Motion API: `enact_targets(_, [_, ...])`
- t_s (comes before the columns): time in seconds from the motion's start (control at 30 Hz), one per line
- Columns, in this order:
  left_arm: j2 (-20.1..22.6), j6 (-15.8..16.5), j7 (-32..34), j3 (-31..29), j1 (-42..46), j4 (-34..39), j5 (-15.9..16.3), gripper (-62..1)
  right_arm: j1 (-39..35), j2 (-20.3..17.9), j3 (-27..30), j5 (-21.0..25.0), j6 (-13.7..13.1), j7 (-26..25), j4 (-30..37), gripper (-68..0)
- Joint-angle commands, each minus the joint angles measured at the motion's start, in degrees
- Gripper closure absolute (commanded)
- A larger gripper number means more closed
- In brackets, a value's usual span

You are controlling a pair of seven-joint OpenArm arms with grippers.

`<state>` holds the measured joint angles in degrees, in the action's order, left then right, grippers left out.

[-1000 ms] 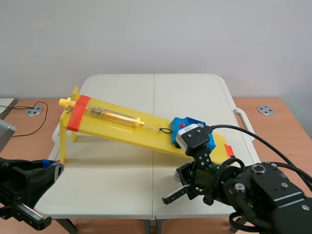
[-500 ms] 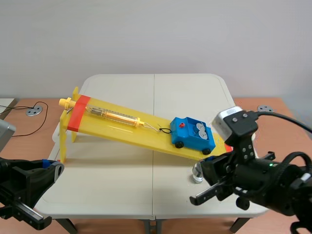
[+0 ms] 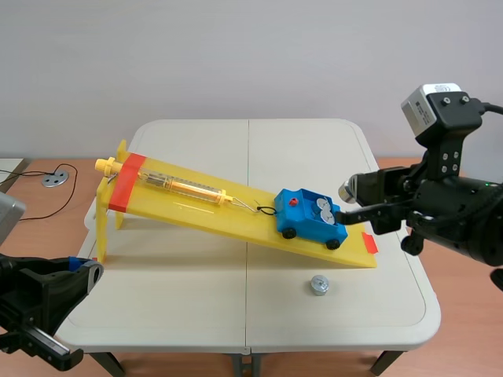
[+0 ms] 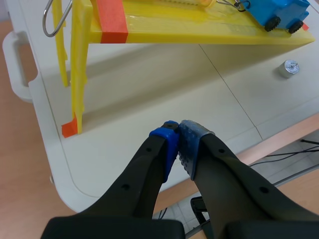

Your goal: Place the four metal weights on the blue cart on the ramp.

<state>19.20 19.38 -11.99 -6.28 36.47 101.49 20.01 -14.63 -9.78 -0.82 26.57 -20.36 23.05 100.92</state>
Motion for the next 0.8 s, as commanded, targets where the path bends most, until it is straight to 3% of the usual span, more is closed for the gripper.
enact_targets(0.0, [-0.1, 1.4, 6.4, 0.0, -0.5, 3.1, 4.4, -2.7, 6.4, 1.0, -0.5, 3.5, -1.1, -7.3, 0.1, -0.6])
enact_targets(0.77, [-0.1, 1.4, 6.4, 0.0, -0.5, 3.1, 4.4, -2.7, 21.2, 7.4, -0.5, 4.3, -2.0, -8.4, -18.8, -0.6])
